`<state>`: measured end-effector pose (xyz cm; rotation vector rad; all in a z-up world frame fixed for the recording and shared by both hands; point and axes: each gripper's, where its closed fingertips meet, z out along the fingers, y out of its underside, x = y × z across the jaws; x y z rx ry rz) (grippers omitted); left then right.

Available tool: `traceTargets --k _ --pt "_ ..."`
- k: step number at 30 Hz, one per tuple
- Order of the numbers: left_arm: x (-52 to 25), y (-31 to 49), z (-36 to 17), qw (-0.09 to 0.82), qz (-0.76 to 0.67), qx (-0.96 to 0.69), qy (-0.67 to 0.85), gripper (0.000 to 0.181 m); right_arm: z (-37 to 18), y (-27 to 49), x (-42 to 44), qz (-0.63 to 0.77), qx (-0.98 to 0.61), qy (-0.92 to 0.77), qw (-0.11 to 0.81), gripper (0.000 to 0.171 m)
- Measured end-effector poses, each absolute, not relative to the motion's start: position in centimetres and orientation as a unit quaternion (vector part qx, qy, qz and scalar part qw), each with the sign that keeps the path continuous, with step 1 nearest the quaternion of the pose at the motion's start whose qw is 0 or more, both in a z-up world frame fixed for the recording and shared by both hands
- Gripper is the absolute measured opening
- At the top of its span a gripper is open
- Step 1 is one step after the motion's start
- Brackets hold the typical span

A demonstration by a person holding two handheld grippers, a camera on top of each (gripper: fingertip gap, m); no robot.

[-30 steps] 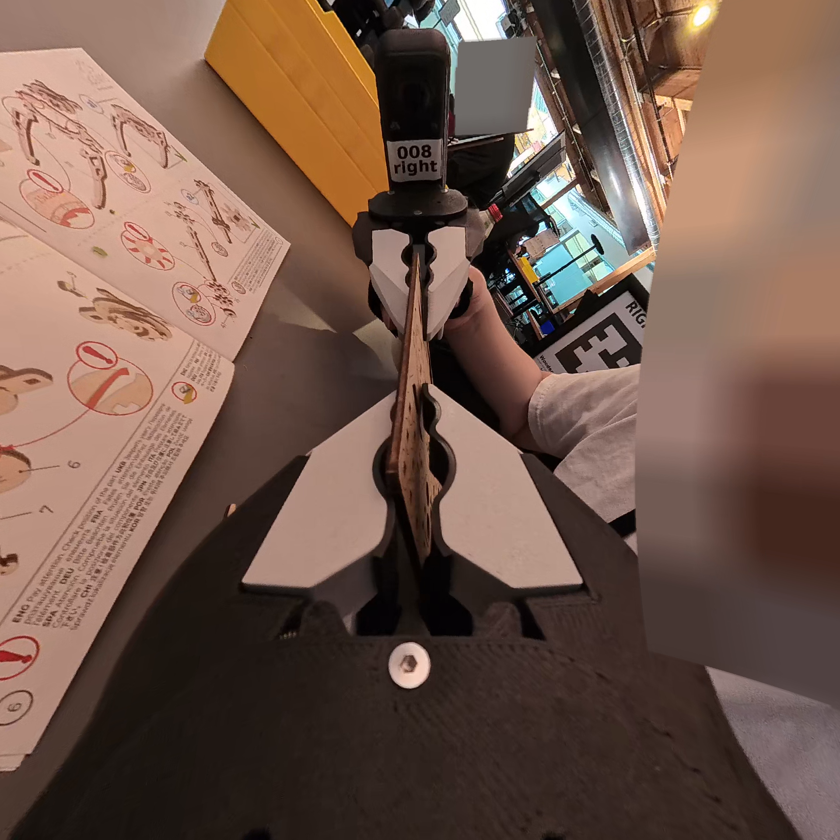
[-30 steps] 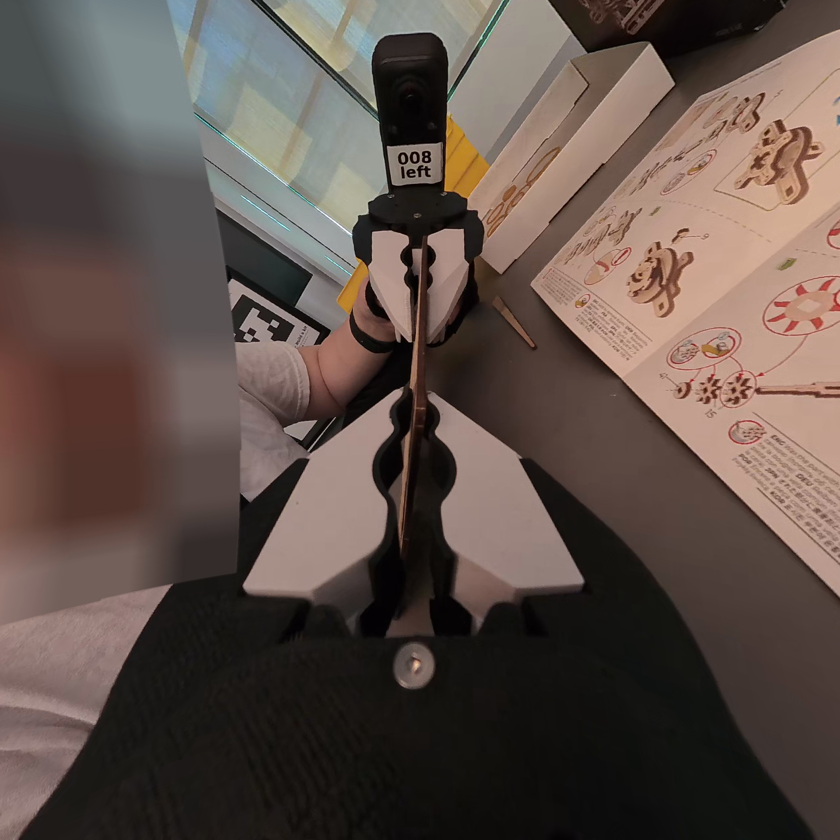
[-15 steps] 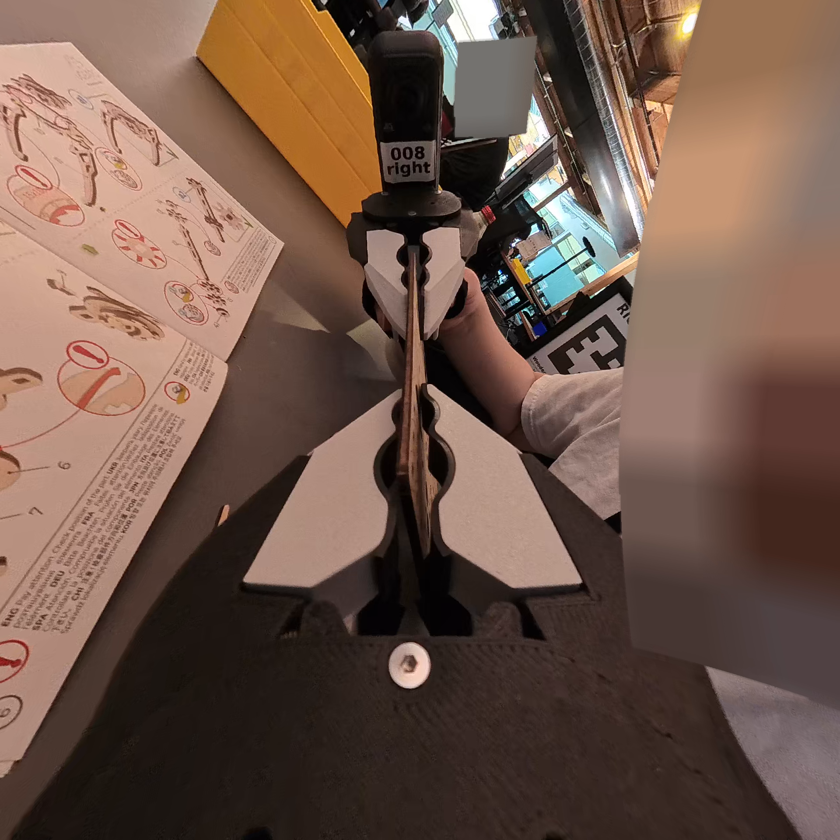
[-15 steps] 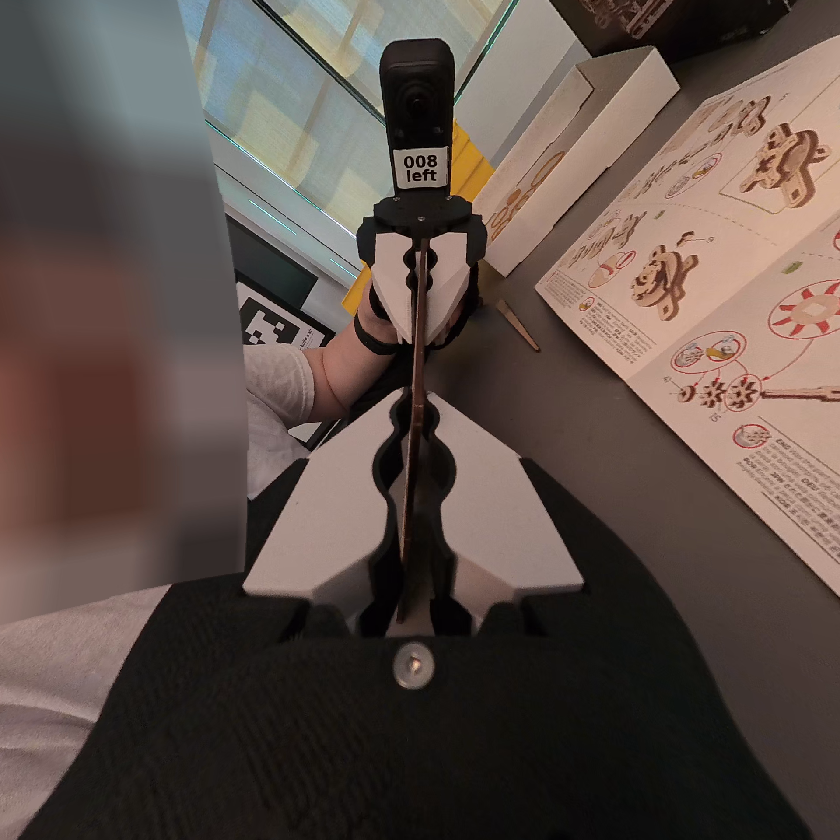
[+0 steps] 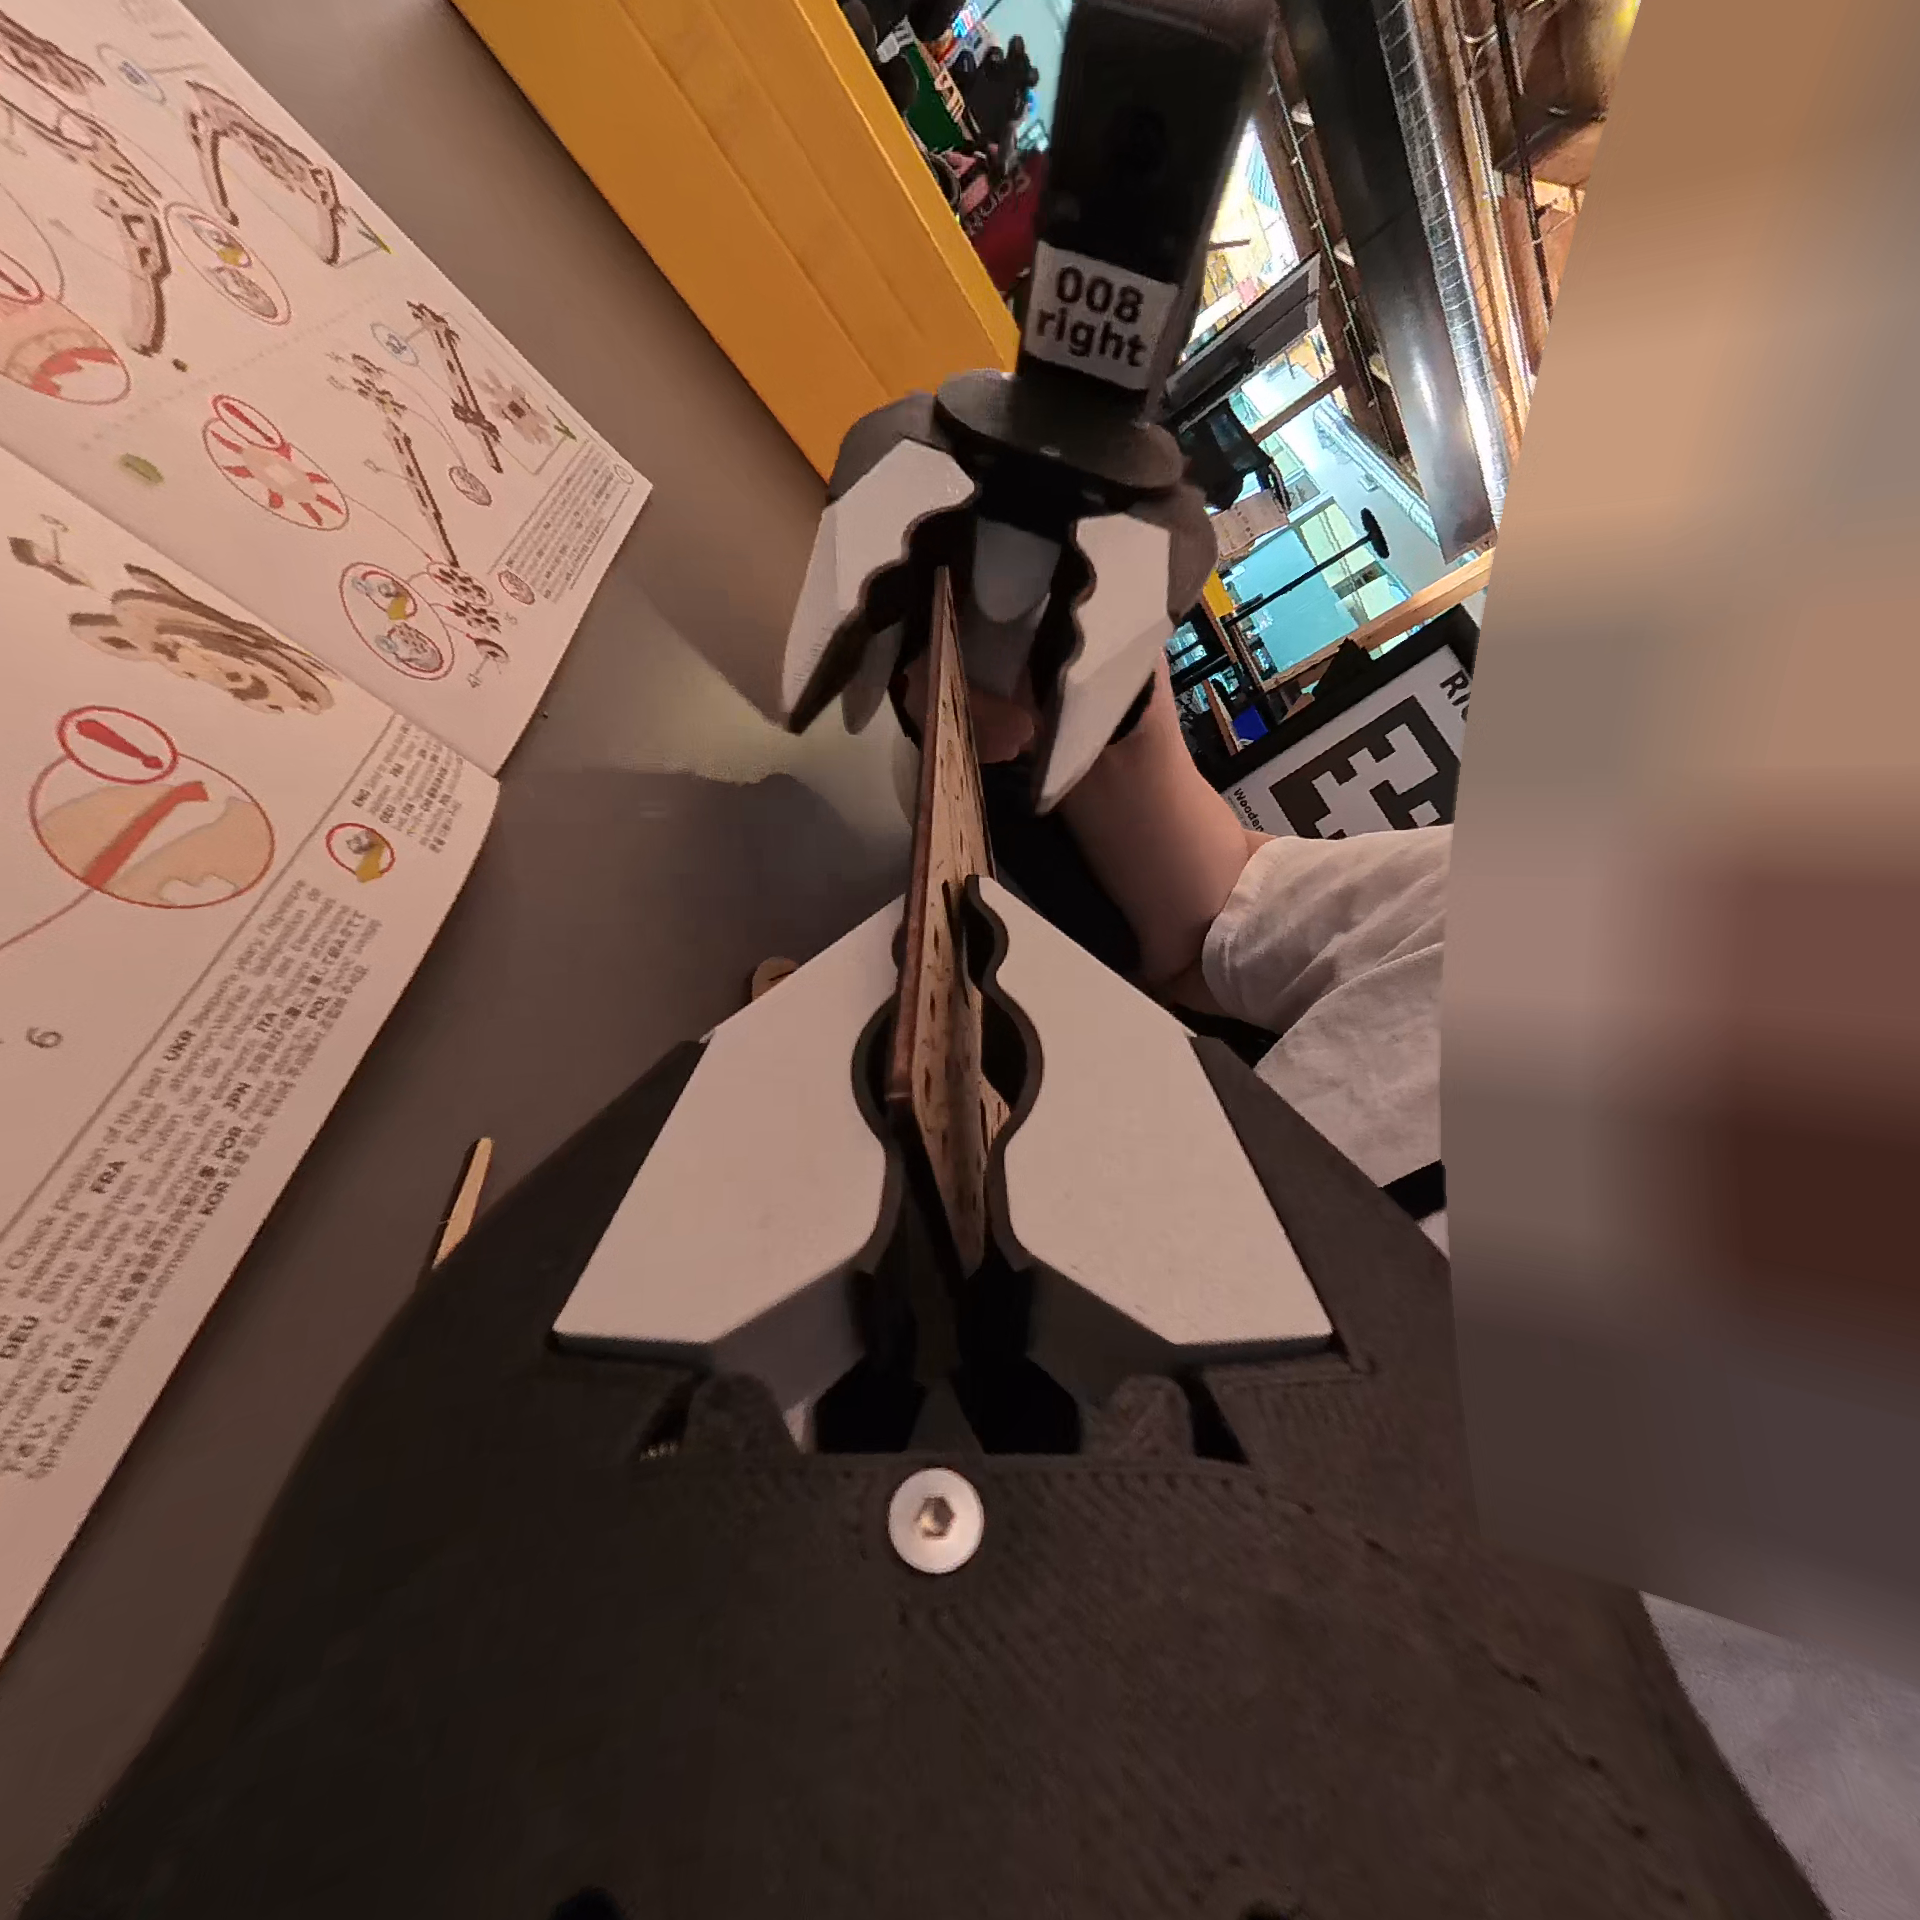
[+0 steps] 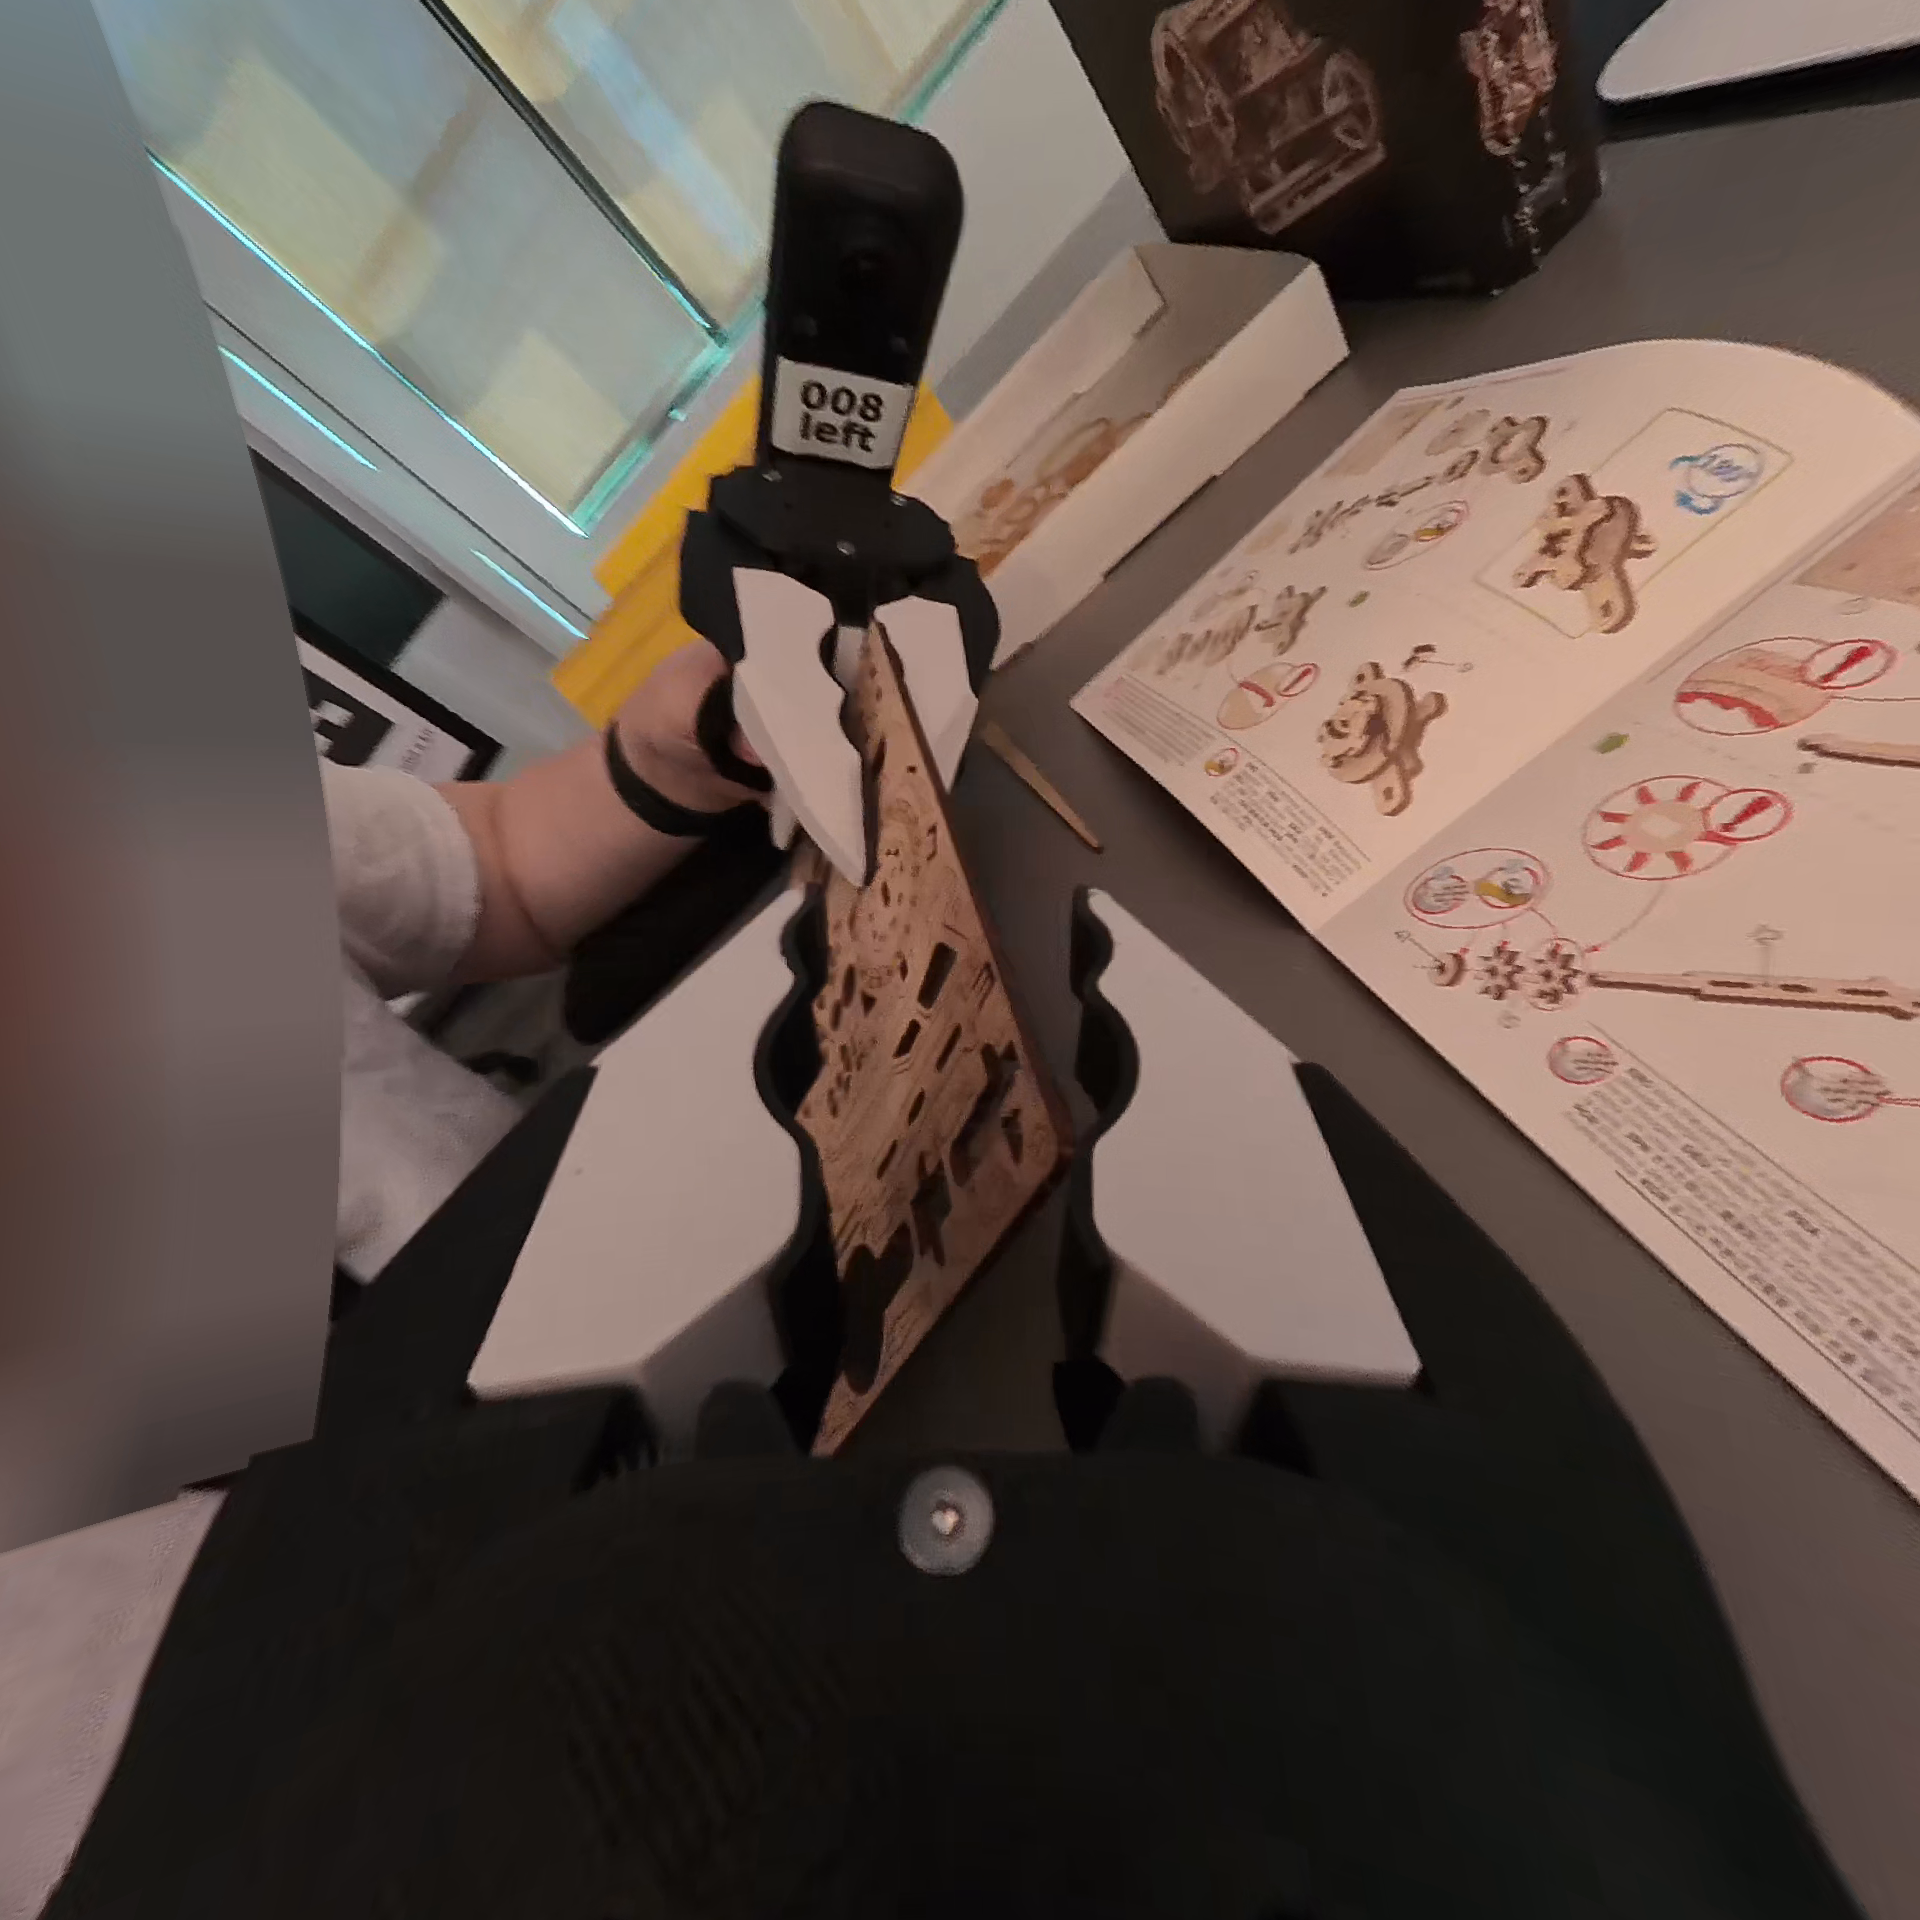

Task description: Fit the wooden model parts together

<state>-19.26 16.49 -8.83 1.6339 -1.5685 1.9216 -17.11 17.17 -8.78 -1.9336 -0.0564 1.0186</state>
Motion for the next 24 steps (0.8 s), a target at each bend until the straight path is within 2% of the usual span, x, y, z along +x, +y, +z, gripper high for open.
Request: traceTargets --k 3,5,7,16,20,24 --pt "-19.2 16.4 -8.9 0.085 0.643 0.549 -0.527 0.002 -9.2 17.2 -17.2 0.353 -0.81 -0.048 0.466 0.058" --pt "-19.2 16.3 -8.8 0.085 0.644 0.548 -0.527 0.002 -9.3 17.4 -17.1 0.314 -0.821 -0.055 0.474 0.057" --pt "-19.2 16.2 -8.8 0.086 0.644 0.547 -0.527 0.002 -9.6 17.5 -16.7 0.282 -0.83 -0.058 0.478 0.049" --pt "-19.3 16.0 -8.9 0.089 0.643 0.546 -0.529 0.002 -9.8 17.4 -16.8 0.299 -0.828 -0.054 0.47 0.052" --pt "-19.4 15.6 -9.0 0.096 0.641 0.543 -0.534 0.002 -9.7 17.5 -16.7 0.271 -0.833 -0.075 0.477 0.062" --pt "-19.6 15.2 -9.4 0.104 0.632 0.543 -0.543 0.003 -10.4 17.0 -17.6 0.264 -0.842 -0.116 0.456 0.058"
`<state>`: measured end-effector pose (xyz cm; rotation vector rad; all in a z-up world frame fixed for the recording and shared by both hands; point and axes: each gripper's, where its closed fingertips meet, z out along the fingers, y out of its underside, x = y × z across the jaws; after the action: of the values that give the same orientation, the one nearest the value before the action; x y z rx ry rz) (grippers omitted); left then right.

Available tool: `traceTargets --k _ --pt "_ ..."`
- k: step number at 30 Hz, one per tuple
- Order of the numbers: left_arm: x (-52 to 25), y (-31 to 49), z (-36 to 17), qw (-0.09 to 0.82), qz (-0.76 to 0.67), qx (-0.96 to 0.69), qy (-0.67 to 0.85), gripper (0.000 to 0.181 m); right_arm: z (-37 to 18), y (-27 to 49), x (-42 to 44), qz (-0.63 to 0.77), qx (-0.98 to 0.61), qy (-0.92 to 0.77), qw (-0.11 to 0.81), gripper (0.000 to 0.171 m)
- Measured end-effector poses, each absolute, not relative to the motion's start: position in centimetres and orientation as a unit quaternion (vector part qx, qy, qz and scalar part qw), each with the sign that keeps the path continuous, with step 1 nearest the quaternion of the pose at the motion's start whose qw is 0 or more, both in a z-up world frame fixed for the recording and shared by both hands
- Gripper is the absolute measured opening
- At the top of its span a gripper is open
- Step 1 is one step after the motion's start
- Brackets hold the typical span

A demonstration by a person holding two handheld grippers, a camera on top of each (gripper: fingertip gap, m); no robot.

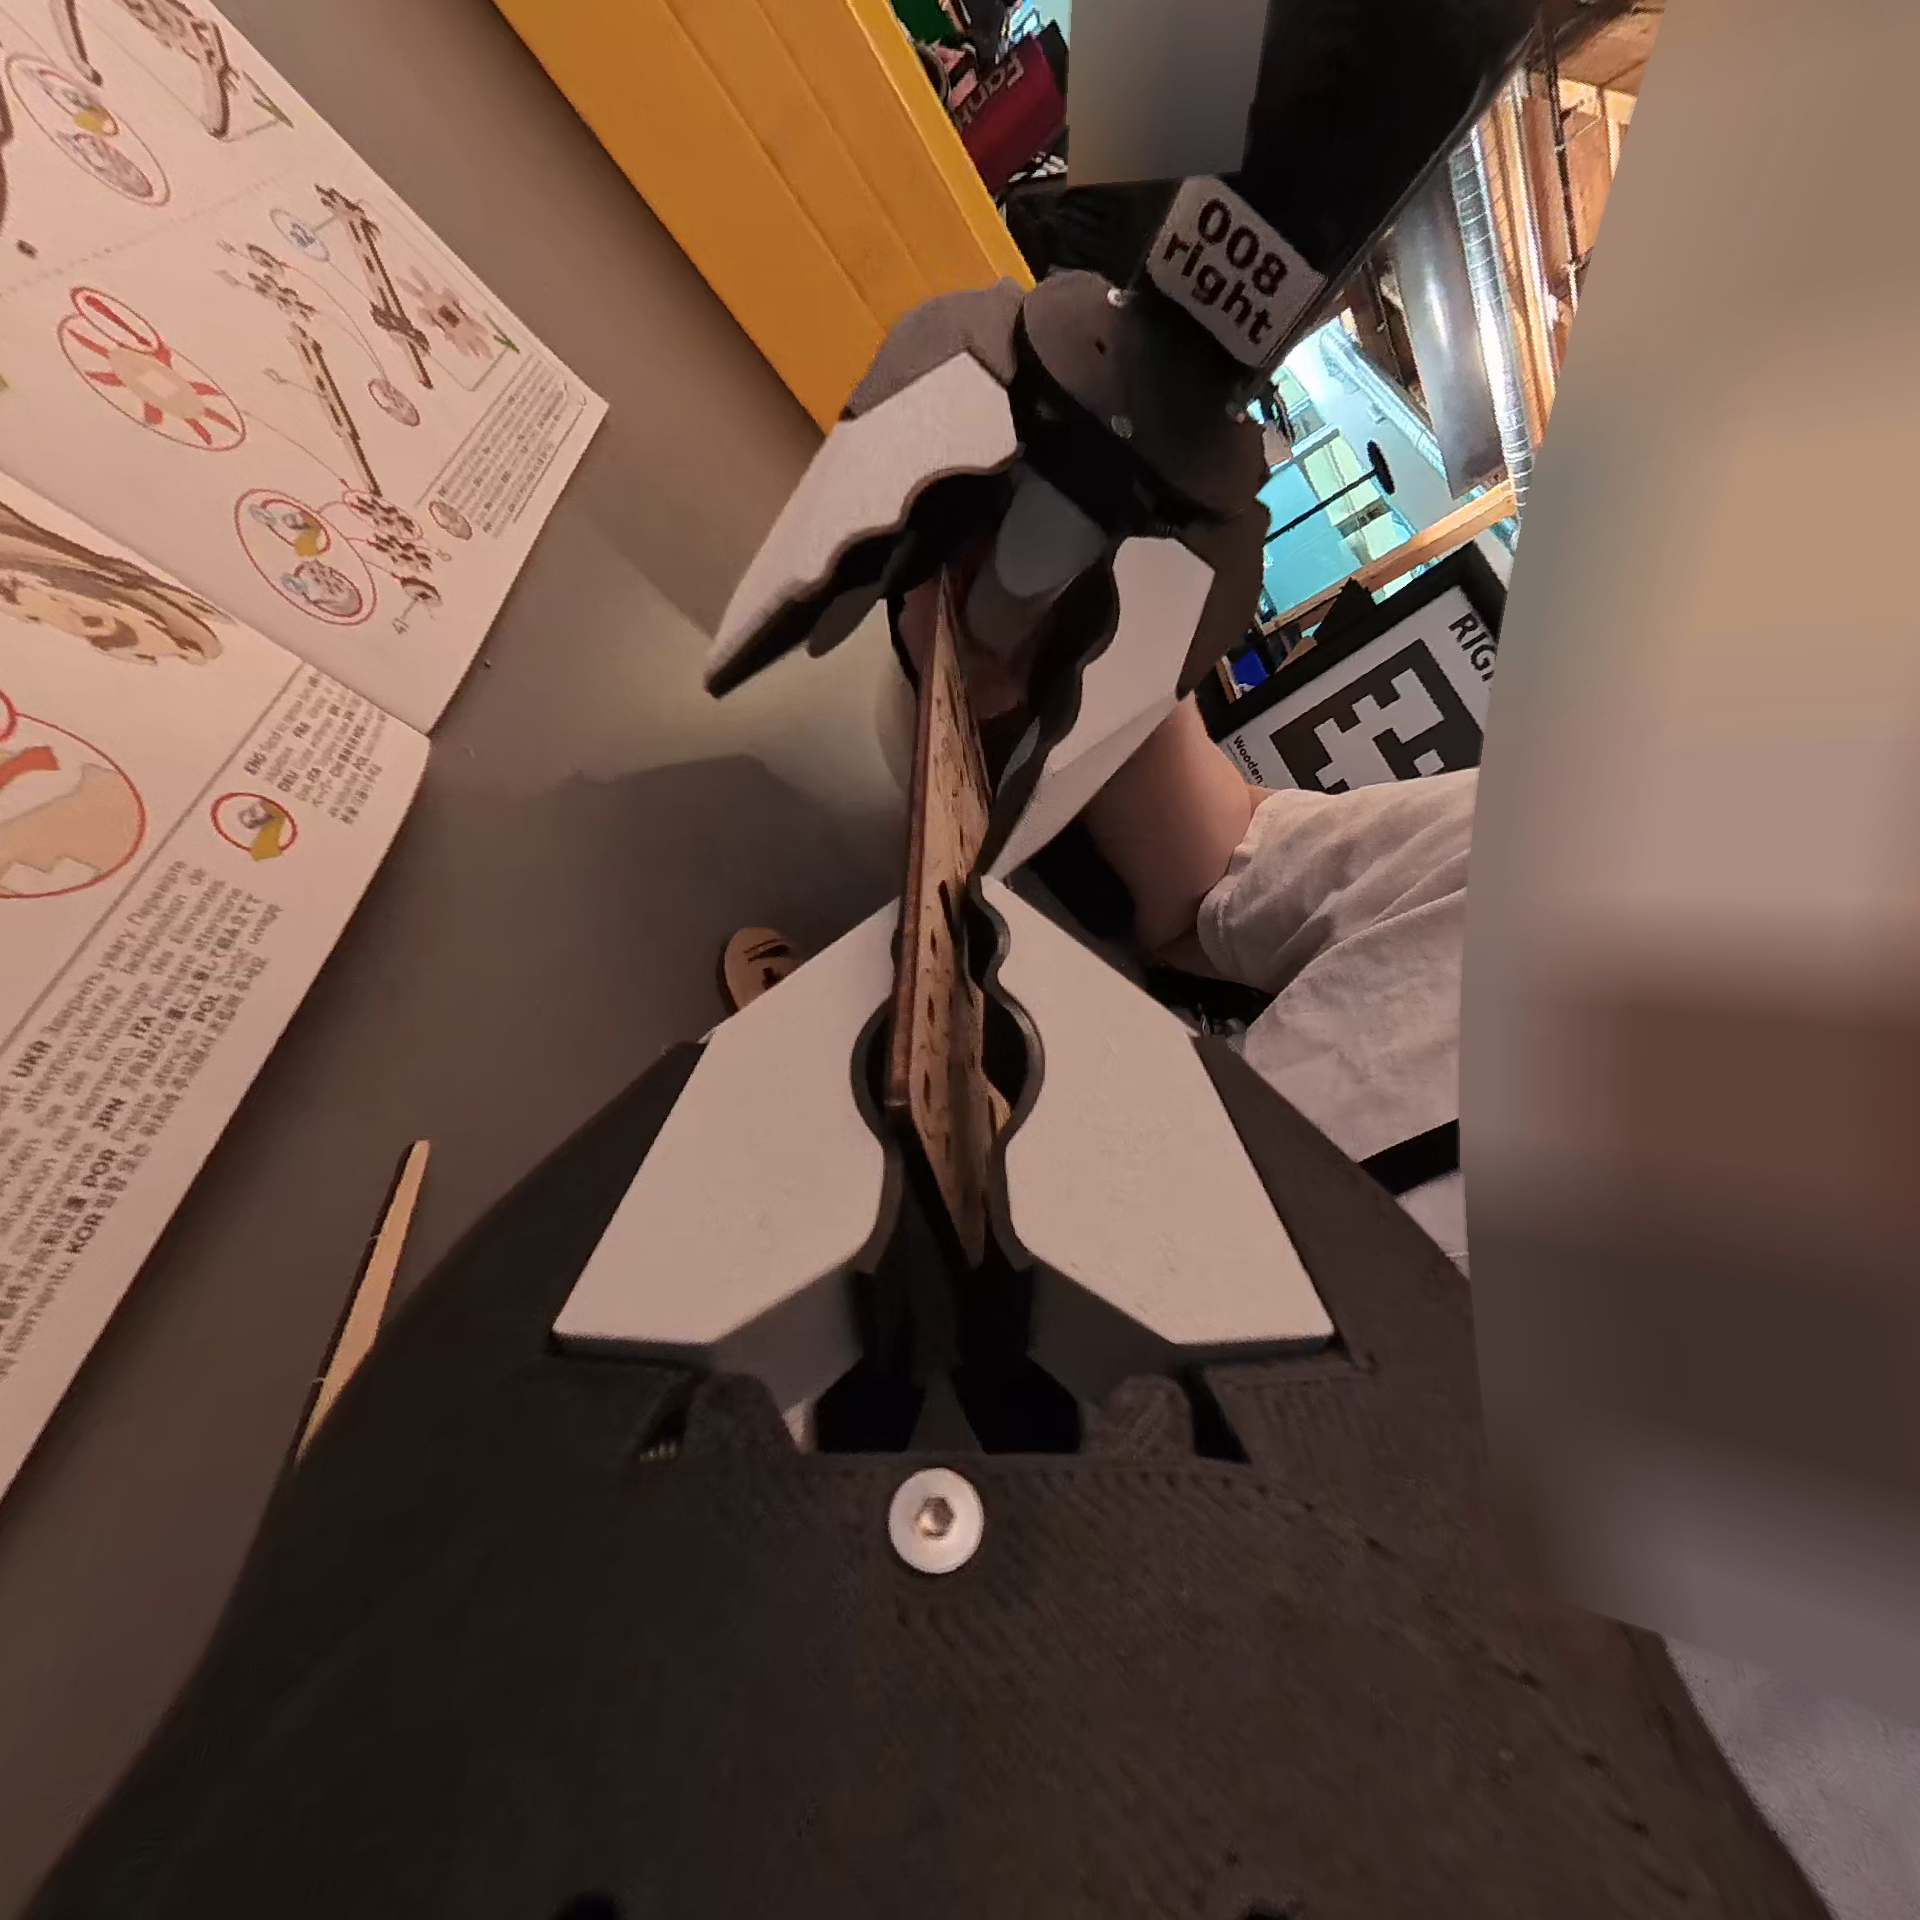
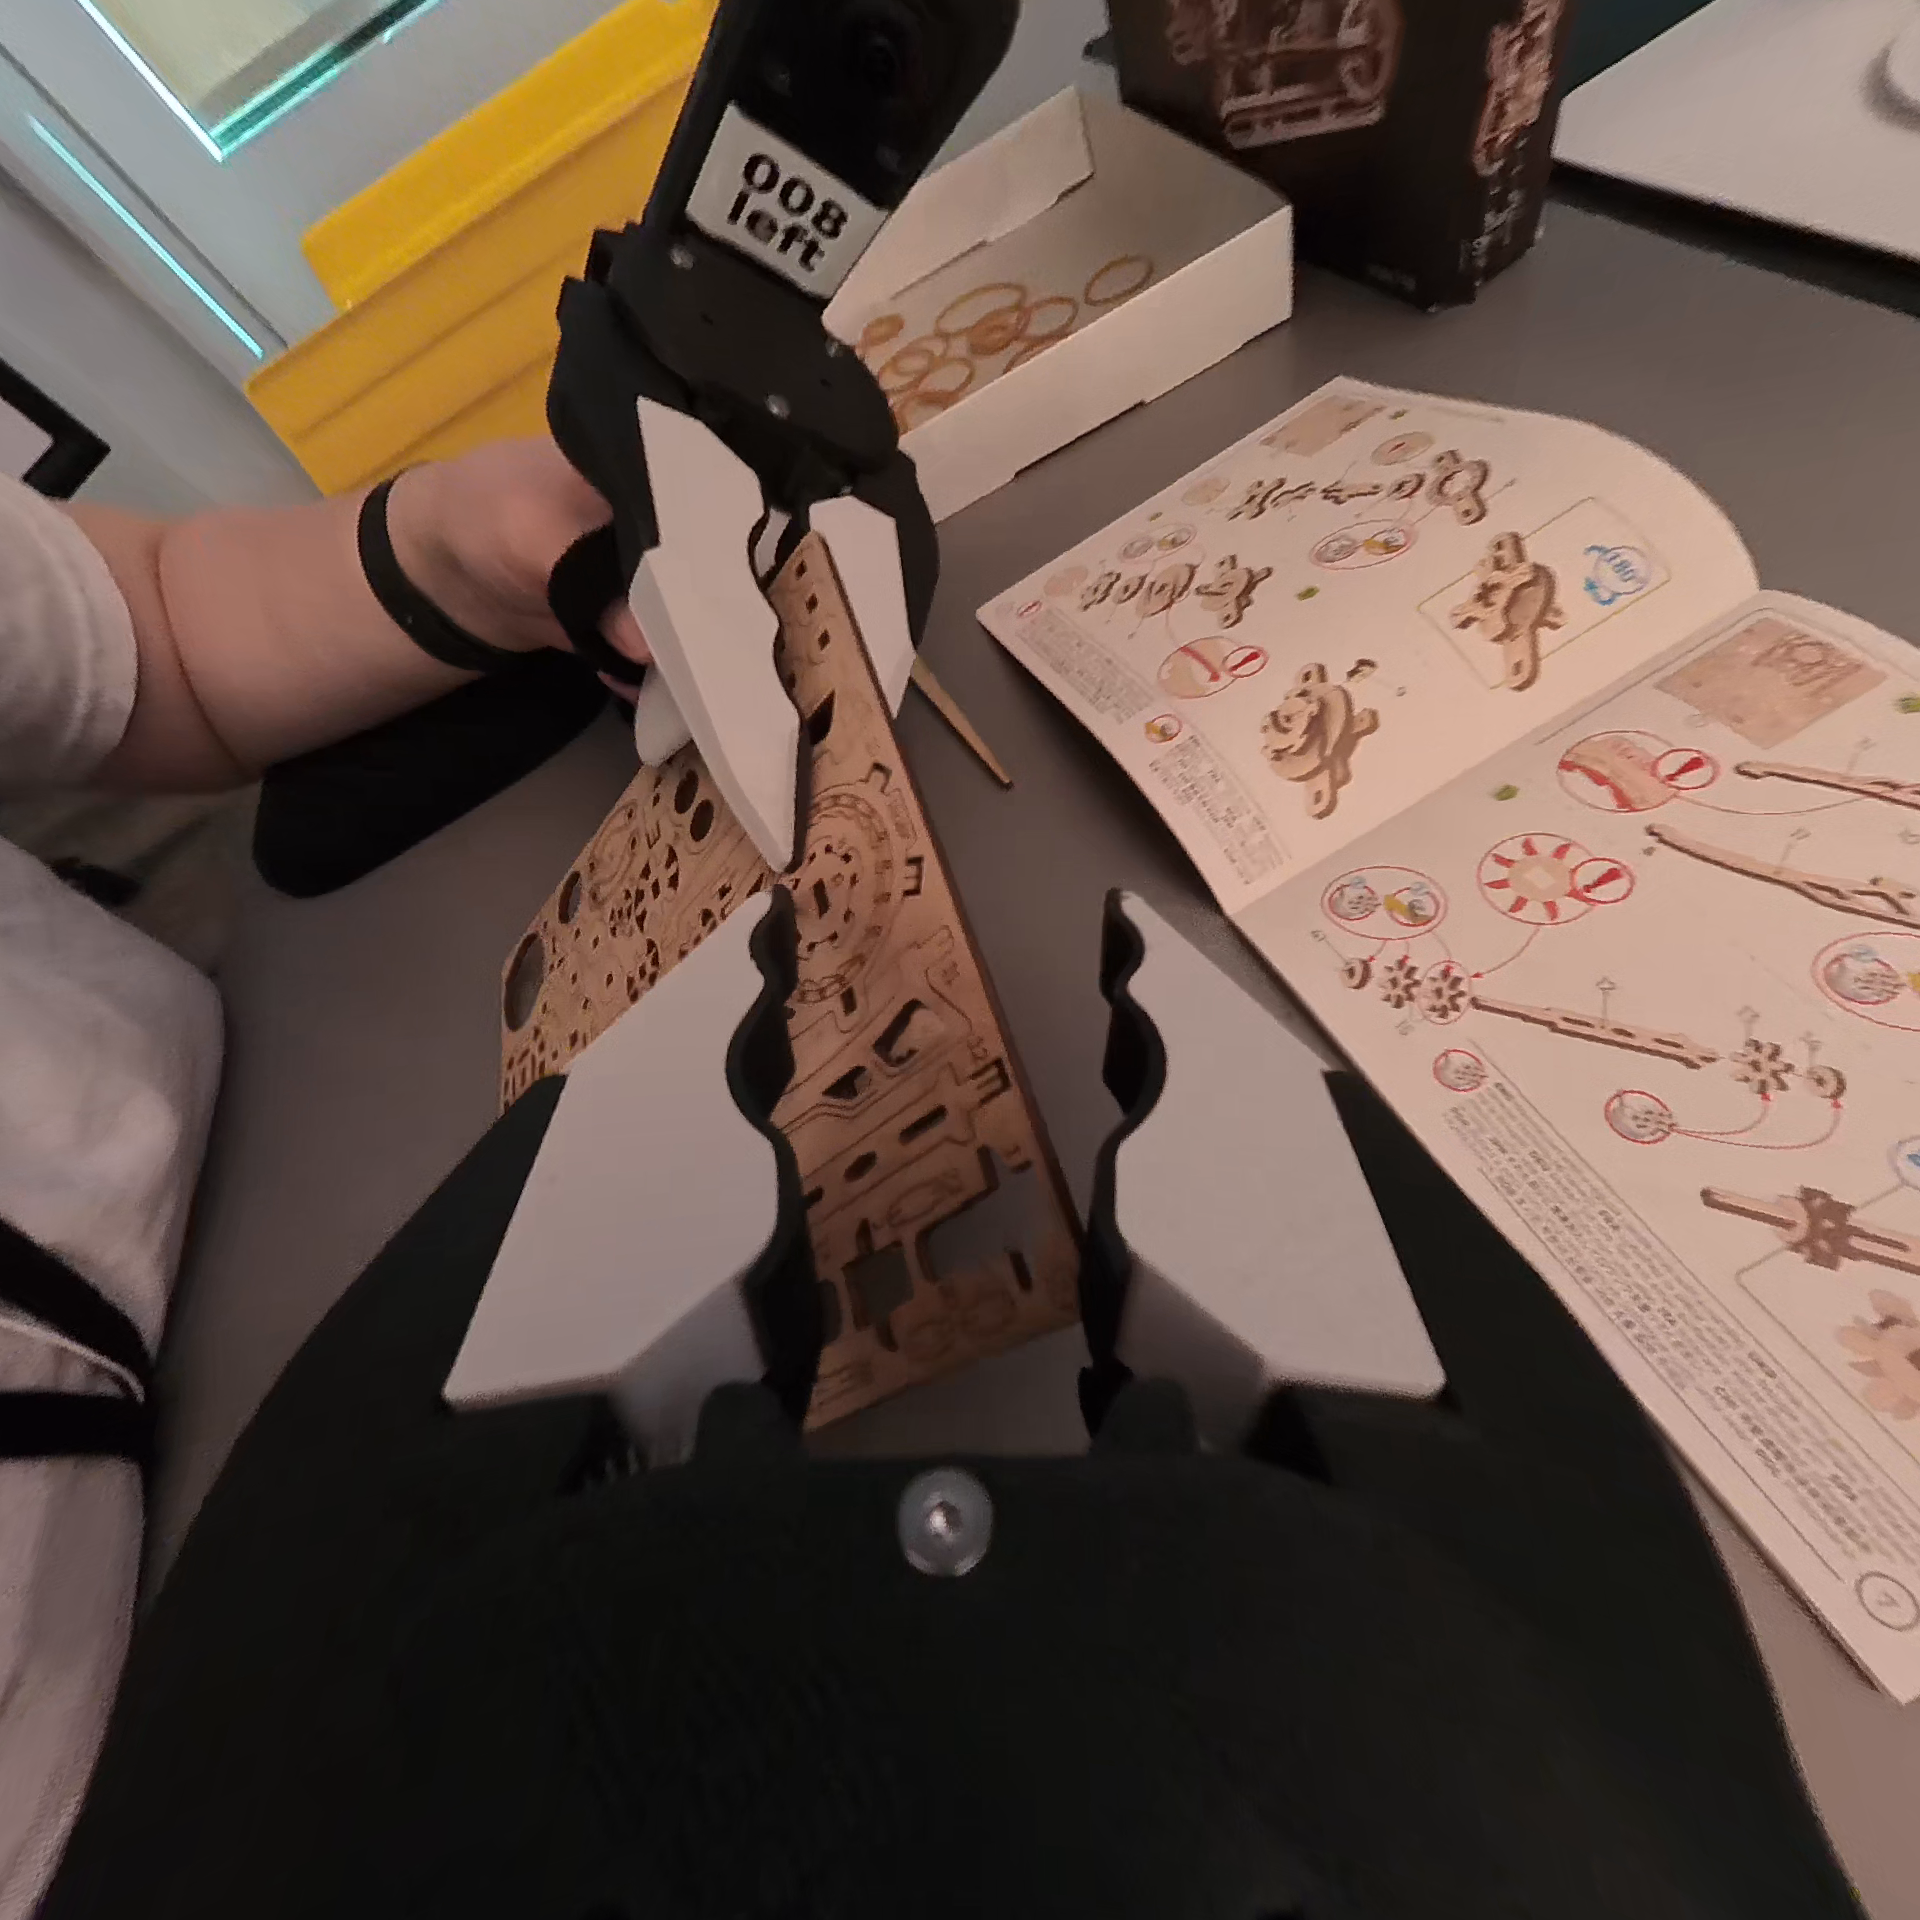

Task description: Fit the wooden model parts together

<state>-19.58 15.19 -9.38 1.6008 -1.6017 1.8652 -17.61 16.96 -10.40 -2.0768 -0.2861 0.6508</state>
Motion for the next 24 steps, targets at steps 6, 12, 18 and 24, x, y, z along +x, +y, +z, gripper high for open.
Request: traceTargets --k 6,12,18,24 --pt "-19.69 15.08 -9.58 0.11 0.628 0.542 -0.547 0.003 -10.58 16.75 -18.12 0.287 -0.838 -0.122 0.447 0.052" --pt "-19.71 15.16 -9.4 0.11 0.633 0.539 -0.545 0.003 -10.22 16.9 -18.06 0.262 -0.835 -0.138 0.463 0.053" --pt "-19.74 15.26 -9.36 0.109 0.634 0.537 -0.546 0.003 -10.24 17.06 -18.05 0.27 -0.831 -0.133 0.469 0.054" --pt "-19.74 15.32 -9.41 0.109 0.633 0.537 -0.546 0.003 -10.27 17.14 -18.03 0.269 -0.829 -0.134 0.472 0.055"
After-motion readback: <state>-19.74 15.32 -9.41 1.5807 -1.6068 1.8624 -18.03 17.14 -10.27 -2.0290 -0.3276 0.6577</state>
